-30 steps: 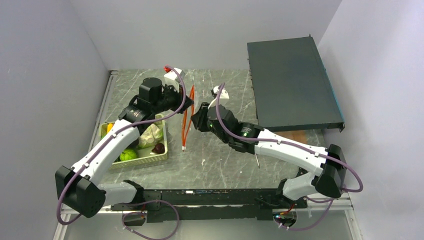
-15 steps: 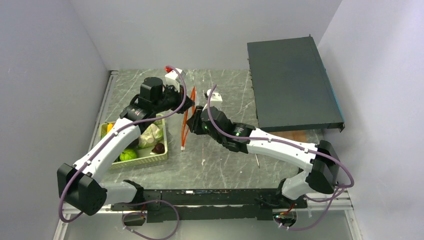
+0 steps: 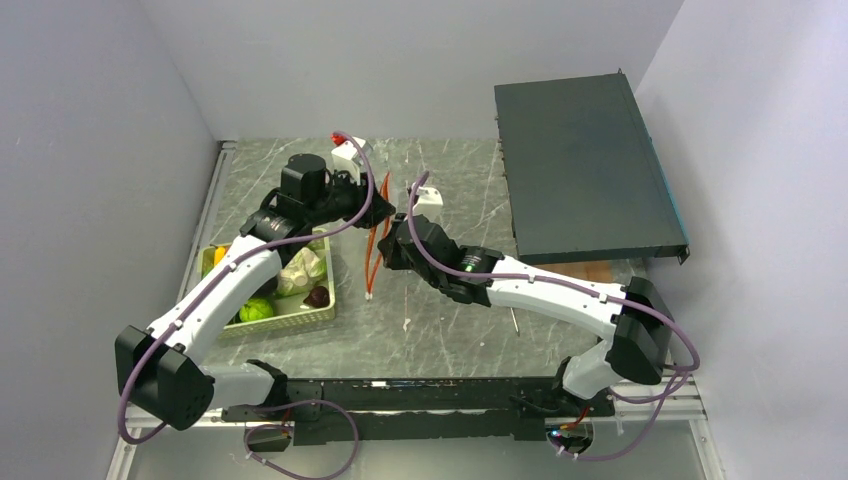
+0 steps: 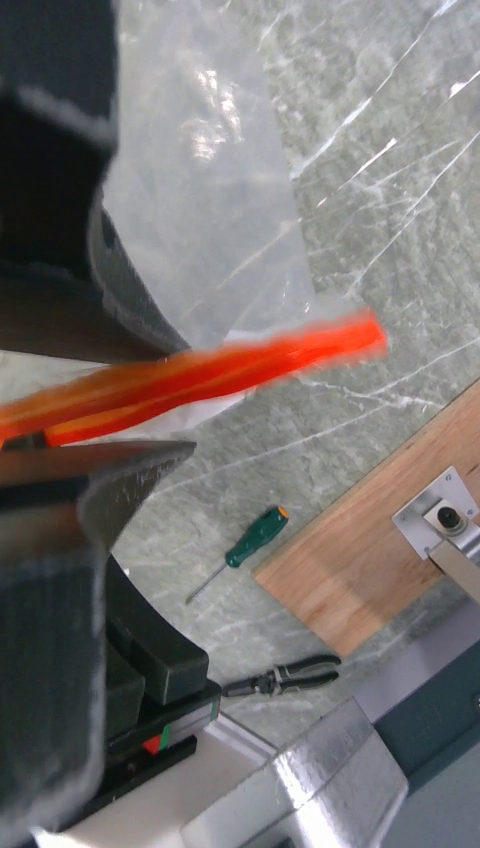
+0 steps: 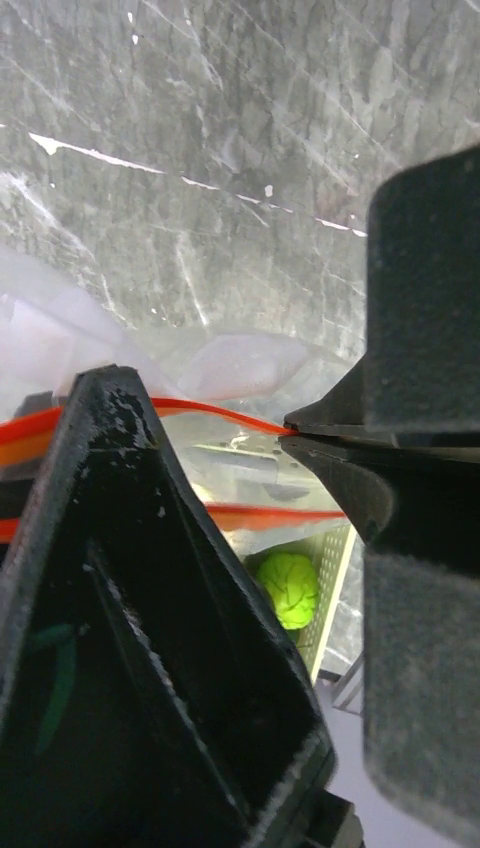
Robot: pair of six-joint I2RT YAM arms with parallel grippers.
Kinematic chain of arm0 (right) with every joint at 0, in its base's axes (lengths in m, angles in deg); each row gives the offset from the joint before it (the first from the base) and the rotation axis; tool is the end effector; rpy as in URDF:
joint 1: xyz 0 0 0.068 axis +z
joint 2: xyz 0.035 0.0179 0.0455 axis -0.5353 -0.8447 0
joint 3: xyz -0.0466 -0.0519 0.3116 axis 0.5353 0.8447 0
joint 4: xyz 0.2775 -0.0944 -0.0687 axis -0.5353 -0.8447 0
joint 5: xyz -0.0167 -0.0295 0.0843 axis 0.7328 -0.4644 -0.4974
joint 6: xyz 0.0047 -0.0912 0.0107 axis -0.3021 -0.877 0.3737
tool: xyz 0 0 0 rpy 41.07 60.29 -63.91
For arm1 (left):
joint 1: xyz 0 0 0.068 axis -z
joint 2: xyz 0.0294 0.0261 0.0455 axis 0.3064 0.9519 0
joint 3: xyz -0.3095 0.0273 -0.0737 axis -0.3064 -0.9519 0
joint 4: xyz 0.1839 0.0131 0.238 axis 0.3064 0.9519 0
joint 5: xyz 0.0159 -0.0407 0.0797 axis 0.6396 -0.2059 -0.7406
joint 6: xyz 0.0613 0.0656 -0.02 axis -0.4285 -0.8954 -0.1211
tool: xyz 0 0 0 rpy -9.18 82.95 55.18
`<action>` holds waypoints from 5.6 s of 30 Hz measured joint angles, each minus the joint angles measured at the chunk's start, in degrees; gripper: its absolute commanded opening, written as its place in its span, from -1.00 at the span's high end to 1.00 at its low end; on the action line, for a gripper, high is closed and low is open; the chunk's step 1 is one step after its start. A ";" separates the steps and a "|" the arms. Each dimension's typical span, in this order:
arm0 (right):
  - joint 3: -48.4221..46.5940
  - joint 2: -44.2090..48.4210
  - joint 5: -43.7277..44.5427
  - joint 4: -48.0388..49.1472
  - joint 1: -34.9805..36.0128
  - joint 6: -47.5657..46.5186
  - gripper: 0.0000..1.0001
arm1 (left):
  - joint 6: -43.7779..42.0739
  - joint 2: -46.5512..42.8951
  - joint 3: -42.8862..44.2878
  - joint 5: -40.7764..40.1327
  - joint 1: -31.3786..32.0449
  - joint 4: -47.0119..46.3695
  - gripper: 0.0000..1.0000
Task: Place the food in the zip-top bag and seal the zipper
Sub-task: Open the zipper of the food storage bag at the center of the board, then pick up the fake vegetable from the bin.
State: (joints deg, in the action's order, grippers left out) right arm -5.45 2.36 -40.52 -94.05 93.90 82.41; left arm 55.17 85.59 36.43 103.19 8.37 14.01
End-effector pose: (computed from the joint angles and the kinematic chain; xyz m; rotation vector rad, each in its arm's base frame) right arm 0.2303 0.3545 0.3294 -0.0192 2.0700 0.7697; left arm 0.3038 -0.1864 0.3826 0.4848 1.9448 -0.8634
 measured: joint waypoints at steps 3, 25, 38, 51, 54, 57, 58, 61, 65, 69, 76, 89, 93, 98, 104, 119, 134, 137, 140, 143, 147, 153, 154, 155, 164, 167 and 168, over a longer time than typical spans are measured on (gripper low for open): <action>0.00 0.00 1.22 -0.04 0.00 -0.26 1.00 | -0.20 -0.02 0.00 0.04 -0.02 0.00 -0.20; 0.11 5.62 10.56 -1.73 0.00 -3.82 1.00 | -5.29 -2.75 0.13 -7.43 0.90 2.86 0.08; -3.37 3.89 12.70 -6.93 0.04 -10.58 1.00 | -6.36 0.83 2.86 -10.93 1.86 7.15 1.00; -3.54 3.06 3.50 -1.49 2.49 -16.76 0.61 | -3.26 1.11 2.78 -7.04 -0.74 5.79 1.00; -3.56 3.10 3.89 -0.92 2.34 -16.85 0.38 | -2.73 1.11 2.69 -5.51 -0.74 5.14 1.00; -3.54 3.26 4.94 -1.01 2.25 -16.79 0.14 | -2.60 1.11 2.69 -4.74 -0.74 5.05 1.00; -3.54 3.39 5.33 -1.16 2.23 -16.81 0.10 | -2.60 1.11 2.69 -4.61 -0.74 5.01 1.00; -3.65 4.20 7.15 -2.14 2.25 -16.72 0.01 | -2.56 1.11 2.69 -4.31 -0.74 4.96 1.00; -5.66 4.07 9.07 -4.98 2.25 -16.63 -0.05 | -2.12 1.11 2.69 -4.31 -0.74 4.90 1.00; -11.87 0.98 13.51 -9.66 2.97 -14.97 -0.13 | -1.55 1.11 2.69 -4.33 -0.76 4.87 1.00; -23.54 -8.98 24.61 -18.99 5.42 -8.74 -0.10 | -1.29 1.11 2.67 -4.63 -0.83 5.25 1.00; -22.40 -12.09 30.10 -18.93 5.40 -7.80 0.35 | -1.09 1.11 2.67 -4.79 -1.07 5.01 1.00; -19.30 -11.89 28.98 -14.95 4.92 -8.48 0.37 | -0.26 1.11 2.58 -4.59 -1.31 4.85 1.00; -17.16 -11.87 27.15 -11.98 3.37 -8.52 0.35 | 0.17 1.11 2.58 -3.89 -1.66 4.83 1.00; -15.67 -11.74 27.19 -10.19 2.38 -8.76 0.63 | 0.87 1.14 2.47 -2.86 -2.01 4.17 1.00; -8.52 -3.43 36.33 -7.48 2.40 -21.90 1.00 | 4.42 4.20 1.40 4.02 -3.50 0.76 0.07; -5.22 3.34 39.17 -8.52 2.40 -38.51 1.00 | 3.98 -2.60 -4.61 6.36 -5.03 -5.97 -0.41; -5.16 3.37 39.45 -8.98 2.34 -40.00 1.00 | 2.84 -5.18 -6.27 4.55 -5.03 -7.65 -0.44; -4.46 3.50 40.09 -9.49 2.34 -40.74 1.00 | 1.36 -8.24 -8.11 1.81 -5.03 -8.57 -0.50; -4.31 4.09 40.24 -11.96 2.34 -40.83 1.00 | -0.26 -12.57 -10.19 -2.67 -5.03 -9.42 -0.55; -3.21 7.98 40.24 -12.94 2.34 -42.12 1.00 | -1.90 -16.81 -11.41 -8.90 -5.03 -10.29 -0.63; -4.70 11.28 39.69 -15.04 2.34 -43.15 1.00 | -3.37 -19.65 -12.00 -17.75 -5.03 -10.51 -0.81; -5.01 10.71 39.39 -15.39 2.29 -43.32 1.00 | -3.41 -20.00 -12.59 -18.97 -5.03 -10.91 -0.81; -5.33 9.73 39.01 -15.74 2.29 -43.47 1.00 | -3.56 -20.33 -13.20 -19.71 -5.03 -11.06 -0.82; -6.21 -4.98 30.75 -18.18 2.40 -42.32 1.00 | -6.12 -24.59 -18.23 -29.88 -3.67 -12.72 -0.82; -5.84 -6.82 25.73 -17.99 2.40 -40.59 1.00 | -6.62 -26.40 -18.27 -36.35 -1.27 -12.00 -0.84; -5.70 -7.06 24.26 -17.88 2.40 -39.95 1.00 | -6.27 -27.32 -18.27 -38.16 -0.70 -10.91 -0.85</action>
State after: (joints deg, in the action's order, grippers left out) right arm -11.16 -4.70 -16.26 -111.93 96.30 42.45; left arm 48.89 58.27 18.15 65.03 7.67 3.10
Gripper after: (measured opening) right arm 0.009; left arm 0.912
